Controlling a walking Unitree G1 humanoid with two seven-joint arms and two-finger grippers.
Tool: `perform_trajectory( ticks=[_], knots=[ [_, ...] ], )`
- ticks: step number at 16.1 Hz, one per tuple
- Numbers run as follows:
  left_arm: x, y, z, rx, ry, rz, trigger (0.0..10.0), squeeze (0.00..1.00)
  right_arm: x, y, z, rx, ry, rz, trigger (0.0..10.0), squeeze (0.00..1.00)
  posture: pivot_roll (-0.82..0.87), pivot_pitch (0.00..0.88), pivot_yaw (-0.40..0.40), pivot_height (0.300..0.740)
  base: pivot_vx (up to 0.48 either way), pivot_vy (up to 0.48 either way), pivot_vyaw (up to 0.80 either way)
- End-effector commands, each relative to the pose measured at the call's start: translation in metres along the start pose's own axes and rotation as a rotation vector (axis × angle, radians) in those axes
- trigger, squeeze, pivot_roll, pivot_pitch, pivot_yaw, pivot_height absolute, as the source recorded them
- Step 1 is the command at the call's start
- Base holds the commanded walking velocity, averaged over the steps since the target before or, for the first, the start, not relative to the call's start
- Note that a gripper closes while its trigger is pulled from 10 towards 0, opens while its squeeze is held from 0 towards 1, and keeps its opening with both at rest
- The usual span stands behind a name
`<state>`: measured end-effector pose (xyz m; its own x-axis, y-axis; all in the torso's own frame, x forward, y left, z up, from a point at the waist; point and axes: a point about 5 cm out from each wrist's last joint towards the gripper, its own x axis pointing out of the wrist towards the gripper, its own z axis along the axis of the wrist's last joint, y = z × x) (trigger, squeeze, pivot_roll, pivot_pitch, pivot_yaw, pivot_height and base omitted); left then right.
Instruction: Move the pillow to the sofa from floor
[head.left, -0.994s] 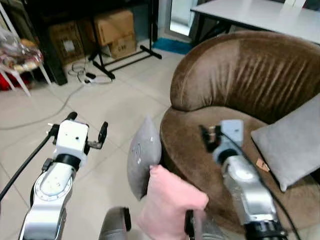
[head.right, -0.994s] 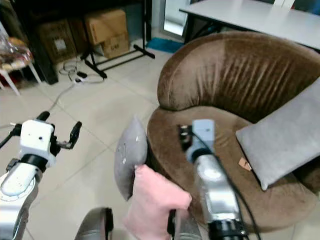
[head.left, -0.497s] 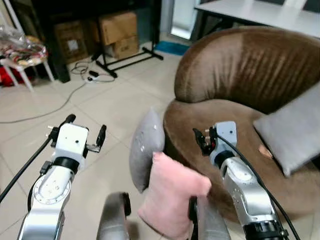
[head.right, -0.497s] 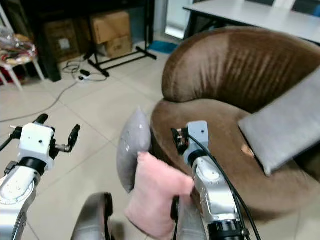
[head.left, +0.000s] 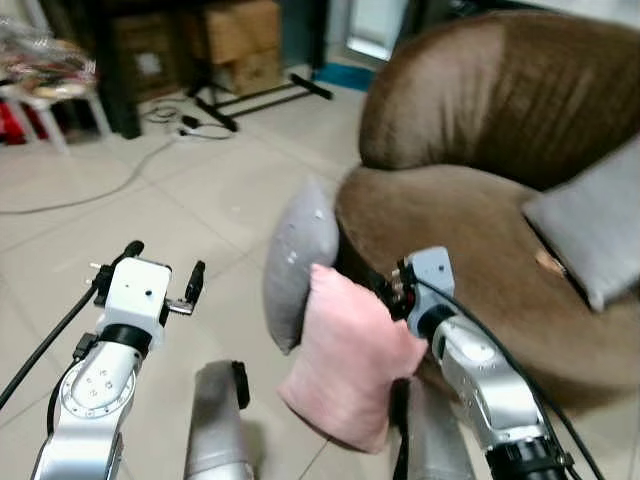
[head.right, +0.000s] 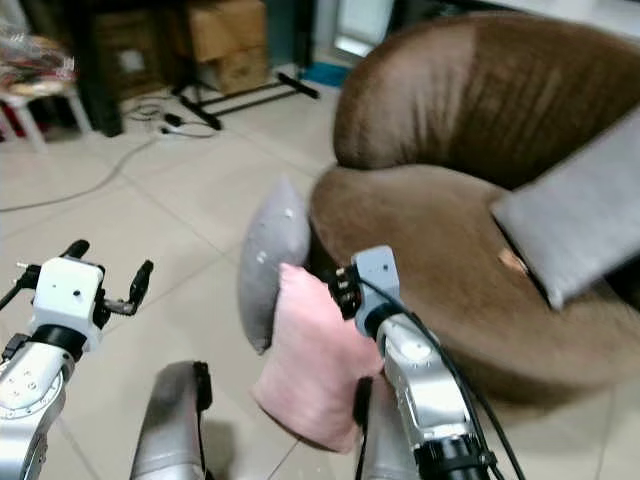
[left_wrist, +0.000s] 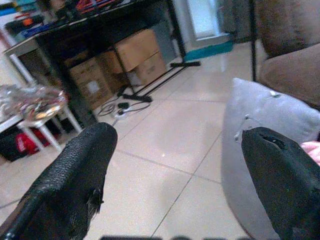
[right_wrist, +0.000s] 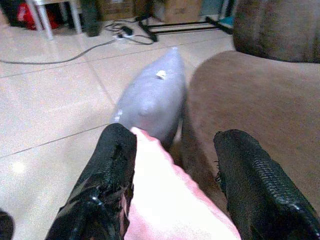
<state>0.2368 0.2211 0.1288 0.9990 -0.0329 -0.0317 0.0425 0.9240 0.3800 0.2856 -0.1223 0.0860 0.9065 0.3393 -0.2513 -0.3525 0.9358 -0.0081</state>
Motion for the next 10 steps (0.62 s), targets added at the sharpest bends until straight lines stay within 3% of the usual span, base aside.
perform_trajectory(
  ticks=[1,7,10],
  knots=[
    [0.002,0.000,0.005,-0.008,-0.022,-0.004,10.0,0.00,0.001,-0.008,0.003,-0.008,-0.002,-0.031,10.0,0.00,0.01,0.000,-0.039,0.452,0.000,0.000,0.00],
    [-0.004,-0.004,0.007,-0.038,-0.022,-0.006,10.0,0.00,0.012,-0.001,-0.004,-0.020,0.029,-0.001,10.0,0.00,0.03,0.000,-0.056,0.452,0.000,0.000,0.00],
    [-0.004,-0.003,0.007,-0.050,-0.025,-0.017,10.0,0.00,0.012,0.000,-0.005,-0.027,0.033,-0.002,10.0,0.00,0.03,0.000,-0.053,0.452,0.309,0.000,0.80]
  ],
)
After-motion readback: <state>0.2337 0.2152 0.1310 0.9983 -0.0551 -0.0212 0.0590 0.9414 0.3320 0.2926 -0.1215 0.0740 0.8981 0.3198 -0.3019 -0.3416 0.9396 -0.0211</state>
